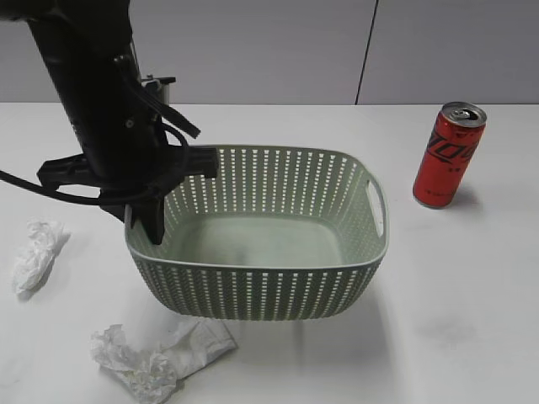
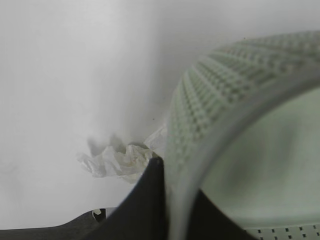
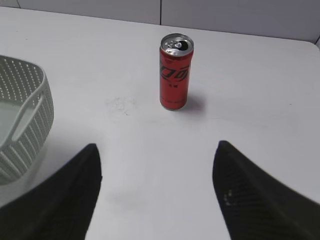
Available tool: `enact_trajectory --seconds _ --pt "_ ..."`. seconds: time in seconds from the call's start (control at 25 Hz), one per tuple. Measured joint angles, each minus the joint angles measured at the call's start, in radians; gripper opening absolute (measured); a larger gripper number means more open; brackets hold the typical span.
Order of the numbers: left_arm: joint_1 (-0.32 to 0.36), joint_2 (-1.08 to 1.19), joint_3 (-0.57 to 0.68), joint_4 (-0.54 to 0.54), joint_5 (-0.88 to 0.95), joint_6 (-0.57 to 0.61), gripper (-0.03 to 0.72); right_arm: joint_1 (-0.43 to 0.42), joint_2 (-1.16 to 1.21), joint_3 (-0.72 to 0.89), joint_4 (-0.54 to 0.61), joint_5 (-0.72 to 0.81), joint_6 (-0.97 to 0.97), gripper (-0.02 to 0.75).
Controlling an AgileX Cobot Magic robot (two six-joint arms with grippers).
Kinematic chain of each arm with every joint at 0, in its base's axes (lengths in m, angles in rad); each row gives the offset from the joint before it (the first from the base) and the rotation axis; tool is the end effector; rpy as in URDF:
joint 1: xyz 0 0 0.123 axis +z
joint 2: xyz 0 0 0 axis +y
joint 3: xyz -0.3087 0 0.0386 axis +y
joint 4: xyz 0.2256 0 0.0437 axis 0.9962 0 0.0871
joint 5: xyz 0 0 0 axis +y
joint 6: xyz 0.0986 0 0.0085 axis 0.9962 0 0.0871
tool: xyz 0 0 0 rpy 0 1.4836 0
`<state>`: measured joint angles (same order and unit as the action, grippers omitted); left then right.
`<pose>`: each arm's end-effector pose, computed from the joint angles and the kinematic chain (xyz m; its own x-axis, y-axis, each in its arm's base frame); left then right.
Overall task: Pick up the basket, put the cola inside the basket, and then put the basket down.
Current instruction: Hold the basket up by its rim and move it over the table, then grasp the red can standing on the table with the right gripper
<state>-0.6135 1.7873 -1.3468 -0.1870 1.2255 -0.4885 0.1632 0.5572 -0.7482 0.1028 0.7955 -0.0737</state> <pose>0.2569 -0.2021 0.2621 -0.9933 0.0675 0.0938 0.0532 0.9876 -0.1477 0.0555 0.0165 0.3561 -0.4853 -0.0816 -0.8705 -0.2258 0.9736 0.0347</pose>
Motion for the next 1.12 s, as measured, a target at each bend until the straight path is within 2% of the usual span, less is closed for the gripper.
enact_trajectory --seconds 0.24,0.72,0.88,1.12 --pt "0.000 0.000 0.000 0.005 0.000 0.000 -0.004 0.000 0.398 -0.262 0.069 0.036 0.000 0.527" --pt "0.000 0.000 0.000 0.006 -0.001 0.000 -0.004 0.000 1.095 -0.813 0.151 0.262 -0.087 0.523" --pt "0.000 0.000 0.000 0.007 -0.002 0.000 -0.004 0.000 1.242 -0.901 0.151 0.281 -0.088 0.523" --pt "0.000 0.000 0.000 0.007 -0.002 0.000 -0.004 0.000 1.387 -0.924 0.119 0.281 -0.088 0.522"
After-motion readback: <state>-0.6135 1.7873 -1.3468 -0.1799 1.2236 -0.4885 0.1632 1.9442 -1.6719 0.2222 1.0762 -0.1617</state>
